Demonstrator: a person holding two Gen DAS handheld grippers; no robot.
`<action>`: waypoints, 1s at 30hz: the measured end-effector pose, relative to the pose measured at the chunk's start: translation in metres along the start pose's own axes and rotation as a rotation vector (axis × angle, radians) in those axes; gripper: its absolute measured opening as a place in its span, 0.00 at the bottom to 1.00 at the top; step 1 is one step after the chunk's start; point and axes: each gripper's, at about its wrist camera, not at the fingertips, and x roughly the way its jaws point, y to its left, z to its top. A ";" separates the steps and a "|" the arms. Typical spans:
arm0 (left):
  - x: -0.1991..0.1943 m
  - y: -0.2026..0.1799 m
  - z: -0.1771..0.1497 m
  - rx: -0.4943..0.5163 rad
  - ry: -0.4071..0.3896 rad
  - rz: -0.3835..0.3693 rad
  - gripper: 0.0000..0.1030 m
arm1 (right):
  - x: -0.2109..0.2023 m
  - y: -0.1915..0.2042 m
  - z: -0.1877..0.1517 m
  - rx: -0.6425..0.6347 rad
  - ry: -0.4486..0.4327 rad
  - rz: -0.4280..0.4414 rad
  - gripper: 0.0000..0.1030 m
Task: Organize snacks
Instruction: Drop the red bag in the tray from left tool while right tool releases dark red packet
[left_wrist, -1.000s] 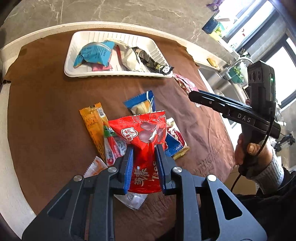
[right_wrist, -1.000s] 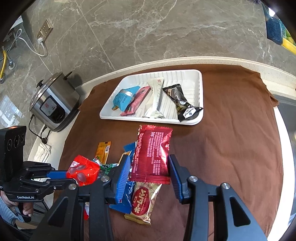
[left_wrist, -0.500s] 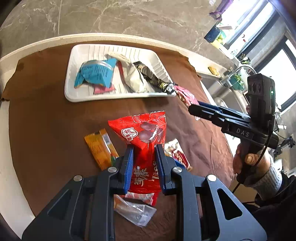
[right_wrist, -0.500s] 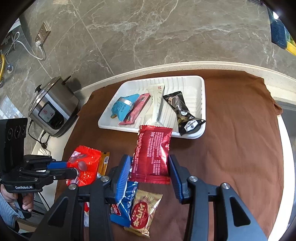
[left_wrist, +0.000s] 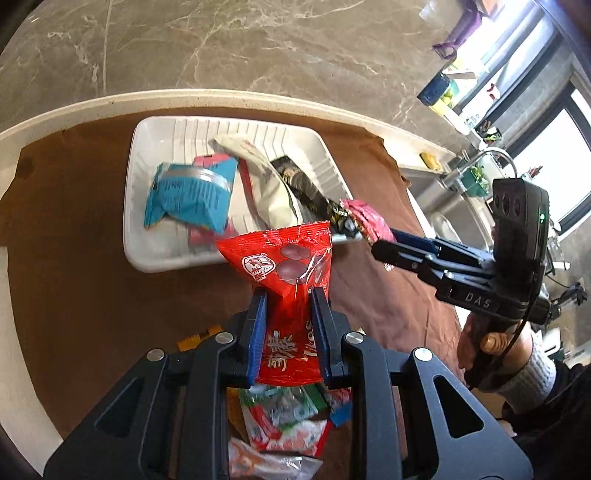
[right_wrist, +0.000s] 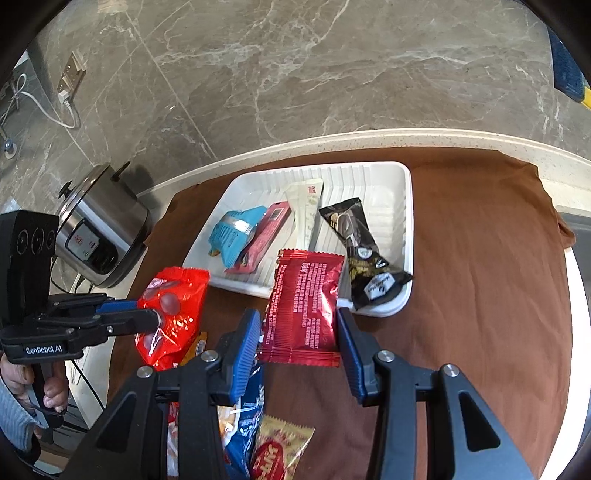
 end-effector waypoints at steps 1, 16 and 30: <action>0.002 0.001 0.004 0.001 -0.001 0.001 0.21 | 0.001 -0.001 0.002 0.001 -0.001 0.000 0.44; 0.037 0.020 0.065 0.009 -0.011 0.006 0.21 | 0.034 -0.019 0.036 0.013 0.003 -0.011 0.44; 0.075 0.028 0.100 0.007 -0.008 0.021 0.21 | 0.063 -0.031 0.053 0.012 0.015 -0.016 0.44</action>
